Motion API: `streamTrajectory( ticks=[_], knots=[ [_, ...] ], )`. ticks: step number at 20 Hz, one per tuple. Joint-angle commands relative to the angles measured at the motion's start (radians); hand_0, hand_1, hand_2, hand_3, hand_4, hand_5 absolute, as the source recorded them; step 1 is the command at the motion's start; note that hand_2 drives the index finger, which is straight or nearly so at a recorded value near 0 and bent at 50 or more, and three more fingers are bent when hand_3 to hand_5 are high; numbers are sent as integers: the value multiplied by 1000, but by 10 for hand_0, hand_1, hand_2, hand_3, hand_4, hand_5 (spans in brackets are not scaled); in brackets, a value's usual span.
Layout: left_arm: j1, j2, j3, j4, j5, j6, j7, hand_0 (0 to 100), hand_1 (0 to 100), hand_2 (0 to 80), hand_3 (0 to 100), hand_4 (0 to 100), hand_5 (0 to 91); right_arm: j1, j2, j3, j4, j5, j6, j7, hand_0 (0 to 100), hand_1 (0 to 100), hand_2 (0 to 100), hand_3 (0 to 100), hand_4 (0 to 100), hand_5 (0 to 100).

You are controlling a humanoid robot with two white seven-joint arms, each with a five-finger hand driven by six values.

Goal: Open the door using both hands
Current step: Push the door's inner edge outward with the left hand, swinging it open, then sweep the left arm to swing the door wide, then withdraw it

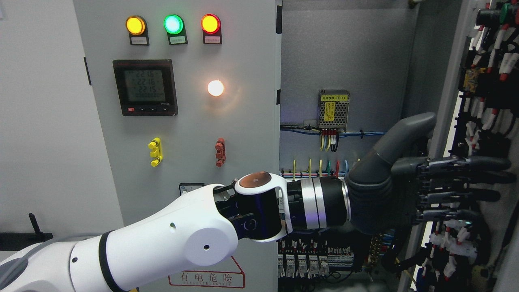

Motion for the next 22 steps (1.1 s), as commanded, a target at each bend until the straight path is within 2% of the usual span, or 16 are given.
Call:
streamTrajectory(
  ticks=[1,3,18,22],
  knots=[
    [-27,-86,-84,-2,0,-43,24,0,0,0,0,0,0,0,1,0,0,0,0,0,383,0,0,0,0,0],
    [-36,-103,-105,-1,0,-70,45,0,0,0,0,0,0,0,-1,0,0,0,0,0,383,0,0,0,0,0],
    [-41,-243,-113,7,-4,-75,177,0,0,0,0,0,0,0,1,0,0,0,0,0,383,0,0,0,0,0],
    [-39,-255,-113,10,-4,-75,183,0,0,0,0,0,0,0,1,0,0,0,0,0,383,0,0,0,0,0]
  ],
)
